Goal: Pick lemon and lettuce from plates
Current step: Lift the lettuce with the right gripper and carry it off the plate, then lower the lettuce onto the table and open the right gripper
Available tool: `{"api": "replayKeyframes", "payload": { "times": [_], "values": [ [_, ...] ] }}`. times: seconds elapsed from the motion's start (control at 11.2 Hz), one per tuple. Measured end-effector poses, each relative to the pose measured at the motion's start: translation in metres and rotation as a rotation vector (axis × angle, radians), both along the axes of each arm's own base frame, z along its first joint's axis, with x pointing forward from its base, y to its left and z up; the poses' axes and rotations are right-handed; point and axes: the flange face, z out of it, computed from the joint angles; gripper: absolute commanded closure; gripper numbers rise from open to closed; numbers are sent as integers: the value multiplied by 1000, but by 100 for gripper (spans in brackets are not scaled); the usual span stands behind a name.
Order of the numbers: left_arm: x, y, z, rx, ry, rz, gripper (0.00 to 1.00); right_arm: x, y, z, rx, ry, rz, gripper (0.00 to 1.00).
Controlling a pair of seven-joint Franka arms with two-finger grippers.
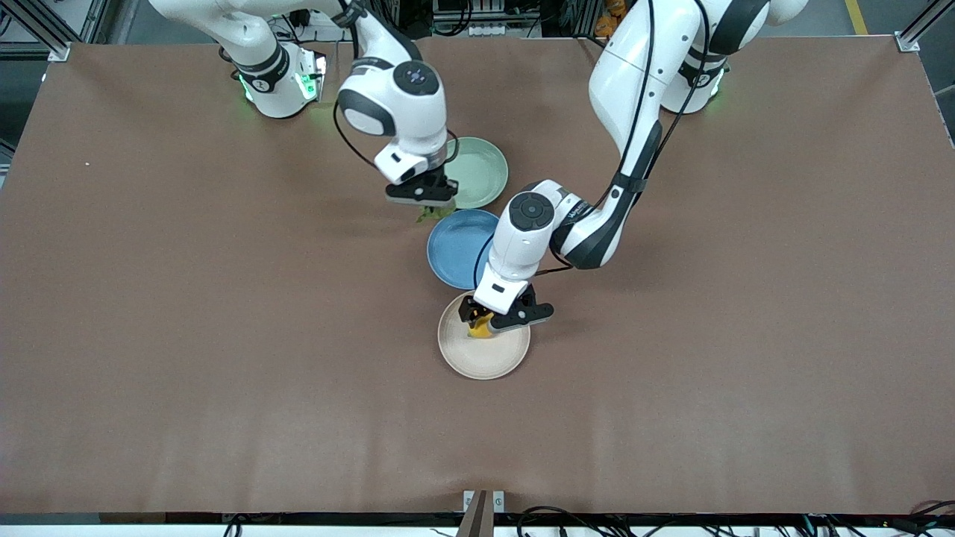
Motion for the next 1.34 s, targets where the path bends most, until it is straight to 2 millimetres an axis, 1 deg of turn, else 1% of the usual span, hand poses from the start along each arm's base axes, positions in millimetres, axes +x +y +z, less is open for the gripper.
{"api": "replayKeyframes", "payload": {
  "times": [0.18,0.36,0.45,0.63,0.81,0.99,1.07,1.16,1.25,1.34],
  "values": [
    [-2,-2,-2,2,1,-4,0,37,-42,11,-16,58,44,100],
    [-5,-5,-4,3,2,-10,0,75,-93,23,-11,94,82,100],
    [-6,-6,-4,4,2,-11,0,95,-124,25,-19,99,105,100],
    [-6,-6,-4,3,2,-8,0,130,-192,18,-48,120,155,100],
    [-5,-5,-5,3,3,1,0,153,-258,11,-71,146,191,100],
    [-5,-4,-7,5,4,3,0,164,-310,5,-62,178,225,100],
    [-5,-4,-9,7,6,3,0,167,-330,2,-41,192,235,100],
    [-5,-4,-11,13,3,-2,45,170,-347,0,-27,194,250,100],
    [-6,-4,-11,16,0,-6,67,171,-359,-4,-23,194,255,100],
    [-6,-4,-11,11,2,9,100,173,-368,-9,-24,193,253,100]
  ]
}}
